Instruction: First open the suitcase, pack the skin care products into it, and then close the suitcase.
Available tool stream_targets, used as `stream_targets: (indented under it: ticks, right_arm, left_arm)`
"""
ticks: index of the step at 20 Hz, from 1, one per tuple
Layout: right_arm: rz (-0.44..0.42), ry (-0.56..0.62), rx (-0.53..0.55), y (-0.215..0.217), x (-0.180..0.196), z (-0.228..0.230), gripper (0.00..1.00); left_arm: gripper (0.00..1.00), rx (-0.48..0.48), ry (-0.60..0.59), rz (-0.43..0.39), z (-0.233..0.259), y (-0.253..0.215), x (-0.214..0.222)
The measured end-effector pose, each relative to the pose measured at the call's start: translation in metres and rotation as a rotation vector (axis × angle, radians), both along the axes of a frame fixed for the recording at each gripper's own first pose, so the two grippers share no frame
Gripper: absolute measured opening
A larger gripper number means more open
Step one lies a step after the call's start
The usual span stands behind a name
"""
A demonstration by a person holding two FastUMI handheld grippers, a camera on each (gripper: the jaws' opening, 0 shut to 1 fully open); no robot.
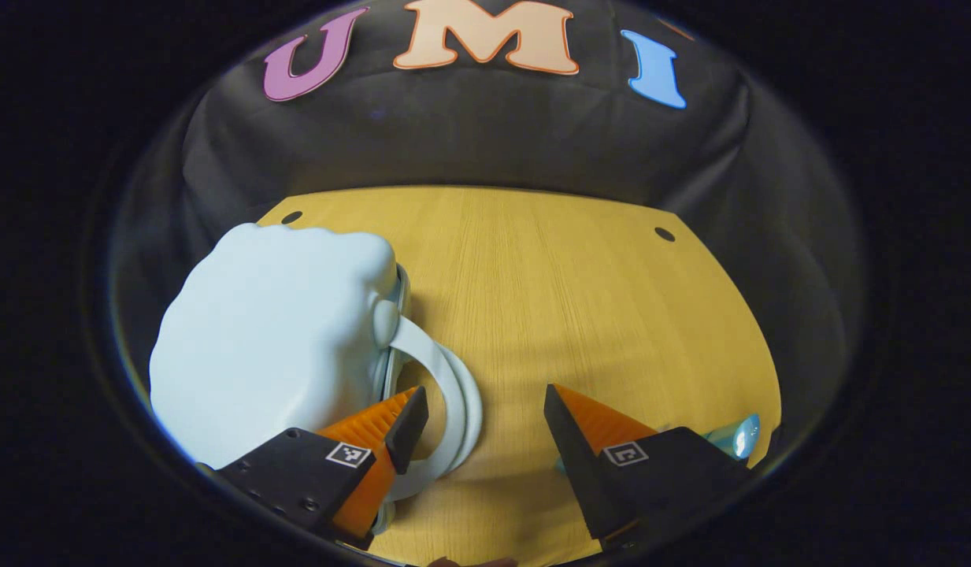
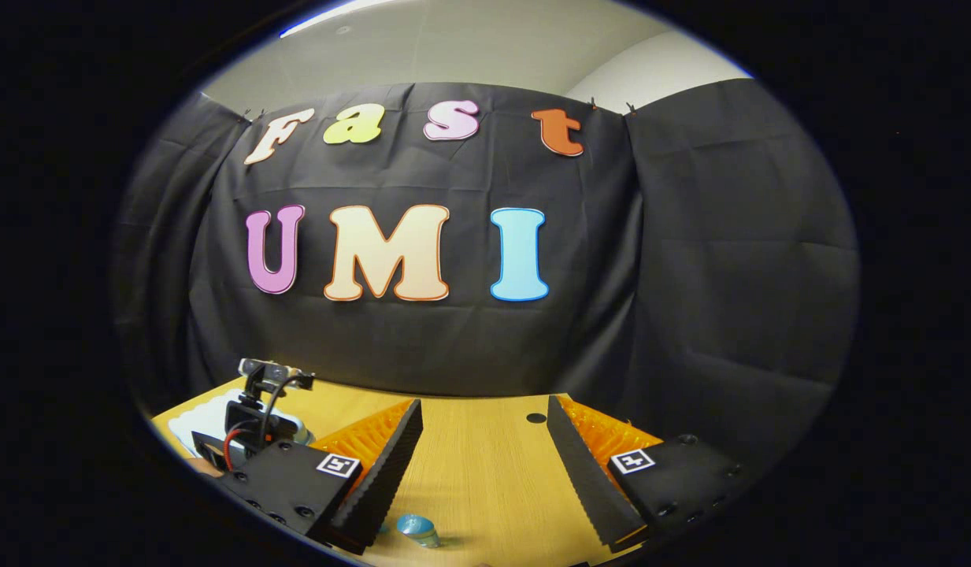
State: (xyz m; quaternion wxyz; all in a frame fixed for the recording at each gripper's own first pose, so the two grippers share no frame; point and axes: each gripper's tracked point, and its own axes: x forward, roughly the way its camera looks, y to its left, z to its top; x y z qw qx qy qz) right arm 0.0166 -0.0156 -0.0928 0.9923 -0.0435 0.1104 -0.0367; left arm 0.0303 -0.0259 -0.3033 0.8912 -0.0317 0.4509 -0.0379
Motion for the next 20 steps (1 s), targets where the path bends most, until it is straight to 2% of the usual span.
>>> stream_targets:
  ticks: [5,8,10,11,14,15,16,17,20]
  right_arm:
    - [-0.005,0.011,-0.005,0.001,0.002,-0.005,0.98]
    - [0.003,0.015,-0.009,0.005,0.004,-0.008,0.99]
    - [0.007,0.012,-0.009,0.006,0.005,-0.008,0.98]
    - [0.009,0.011,-0.01,0.007,0.007,-0.008,0.98]
    - [0.019,0.01,-0.008,0.012,0.009,-0.011,0.98]
    - [0.024,0.01,-0.005,0.014,0.009,-0.011,0.99]
    - [0.03,0.008,-0.001,0.017,0.009,-0.011,0.99]
    - [0.035,0.005,0.001,0.02,0.009,-0.01,0.98]
    - [0.056,-0.01,0.003,0.027,0.009,-0.008,0.99]
  left_arm:
    - [0.92,-0.034,0.105,0.034,-0.018,-0.002,0.004]
    - [0.91,-0.08,0.162,0.021,-0.027,-0.009,0.003]
    - [0.86,-0.085,0.163,0.015,-0.025,-0.006,0.003]
    - [0.68,-0.064,0.161,0.017,-0.024,0.001,0.003]
    - [0.24,-0.056,0.159,0.026,-0.024,0.011,0.004]
    - [0.16,-0.054,0.166,0.02,-0.022,0.013,0.002]
    - [0.15,-0.054,0.163,0.012,-0.022,0.012,0.003]
    - [0.09,-0.052,0.157,0.0,-0.02,0.011,0.003]
    - [0.05,-0.013,0.134,-0.024,-0.014,0.012,0.004]
